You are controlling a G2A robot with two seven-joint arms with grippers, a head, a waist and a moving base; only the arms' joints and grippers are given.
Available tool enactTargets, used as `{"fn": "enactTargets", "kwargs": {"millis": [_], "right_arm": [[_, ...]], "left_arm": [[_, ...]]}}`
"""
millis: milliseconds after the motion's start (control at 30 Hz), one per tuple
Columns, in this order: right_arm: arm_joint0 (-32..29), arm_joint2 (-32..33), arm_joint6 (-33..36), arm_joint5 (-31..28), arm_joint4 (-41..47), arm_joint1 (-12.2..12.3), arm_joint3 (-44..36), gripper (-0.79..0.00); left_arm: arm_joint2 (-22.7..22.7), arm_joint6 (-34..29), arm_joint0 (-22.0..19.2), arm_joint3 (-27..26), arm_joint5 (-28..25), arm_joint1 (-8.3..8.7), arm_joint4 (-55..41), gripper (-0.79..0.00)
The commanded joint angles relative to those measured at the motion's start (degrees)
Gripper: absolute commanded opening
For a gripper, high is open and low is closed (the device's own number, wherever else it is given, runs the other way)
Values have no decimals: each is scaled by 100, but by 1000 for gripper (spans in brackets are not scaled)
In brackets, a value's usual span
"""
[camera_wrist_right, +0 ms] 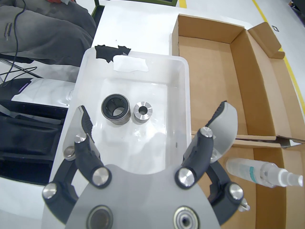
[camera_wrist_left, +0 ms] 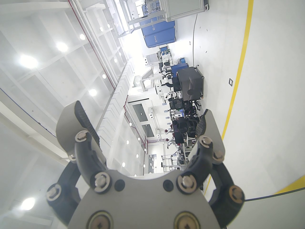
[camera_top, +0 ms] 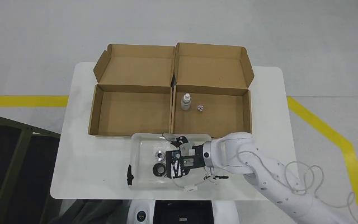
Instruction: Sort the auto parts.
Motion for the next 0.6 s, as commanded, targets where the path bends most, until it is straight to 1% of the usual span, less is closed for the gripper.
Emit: {"fn": "enactTargets", "kwargs": {"millis": [0, 233, 267, 333, 367, 433, 567], "right_arm": [[46, -113, -3, -11, -22, -34, 69, 0], [225, -416, 18, 66, -125, -158, 418, 0], [247, -444, 30, 72, -116, -173, 456, -65], [287, -485, 51, 77, -92, -199, 522, -126], [300, -498, 60, 84, -63, -210, 558, -169], [318, -504, 81, 103, 0, -226, 611, -289], [312, -432, 115, 92, 99, -223, 658, -397]], "left_arm": [[0, 0, 0, 0, 0, 0, 0, 0], [0, 0, 0, 0, 0, 0, 0, 0], [0, 0, 0, 0, 0, 0, 0, 0], [0, 0, 0, 0, 0, 0, 0, 0], [0, 0, 0, 0, 0, 0, 0, 0], [0, 0, 0, 0, 0, 0, 0, 0], [0, 0, 0, 0, 0, 0, 0, 0]]}}
